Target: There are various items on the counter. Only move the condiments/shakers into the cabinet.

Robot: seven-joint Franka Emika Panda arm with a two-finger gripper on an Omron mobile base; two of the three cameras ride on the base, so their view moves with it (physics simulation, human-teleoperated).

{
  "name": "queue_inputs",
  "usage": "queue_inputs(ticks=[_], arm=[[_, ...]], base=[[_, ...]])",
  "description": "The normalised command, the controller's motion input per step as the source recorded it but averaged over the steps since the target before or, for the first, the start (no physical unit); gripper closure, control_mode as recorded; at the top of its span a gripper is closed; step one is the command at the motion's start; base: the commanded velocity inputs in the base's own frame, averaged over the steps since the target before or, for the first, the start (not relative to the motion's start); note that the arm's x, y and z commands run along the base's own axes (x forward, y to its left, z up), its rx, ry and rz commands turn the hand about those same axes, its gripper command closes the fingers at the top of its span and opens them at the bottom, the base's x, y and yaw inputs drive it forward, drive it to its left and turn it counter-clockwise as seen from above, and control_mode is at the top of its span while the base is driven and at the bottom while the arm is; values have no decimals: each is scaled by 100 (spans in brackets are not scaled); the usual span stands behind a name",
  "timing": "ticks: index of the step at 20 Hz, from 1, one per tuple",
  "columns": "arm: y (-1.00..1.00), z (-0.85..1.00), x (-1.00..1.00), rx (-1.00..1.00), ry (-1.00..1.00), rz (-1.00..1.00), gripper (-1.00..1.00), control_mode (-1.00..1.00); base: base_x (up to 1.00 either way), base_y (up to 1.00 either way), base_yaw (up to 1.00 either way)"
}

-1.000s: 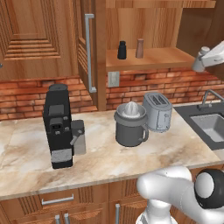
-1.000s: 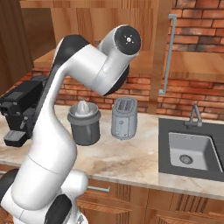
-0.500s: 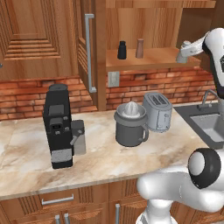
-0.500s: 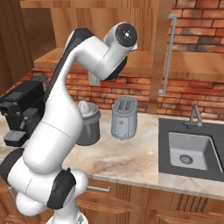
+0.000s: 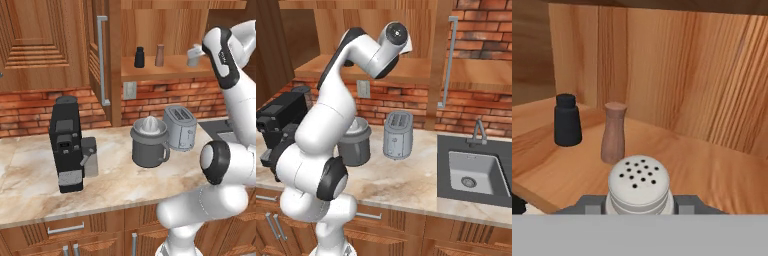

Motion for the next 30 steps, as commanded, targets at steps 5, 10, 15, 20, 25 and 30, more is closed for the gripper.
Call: queue_inputs(ticks=[5, 10, 15, 20, 25, 30], arm=[[0, -14, 65, 0, 5, -2, 100, -100], [0, -36, 21, 0, 2, 0, 100, -100], [0, -32, 20, 0, 0, 0, 100, -100], [0, -24, 31, 0, 0, 0, 100, -100], [0, -18, 37, 0, 0, 0, 100, -100], [0, -27, 38, 0, 0, 0, 100, -100]], base=[[0, 0, 0], [0, 0, 0], [0, 0, 0], [0, 0, 0], [0, 0, 0], [0, 0, 0]])
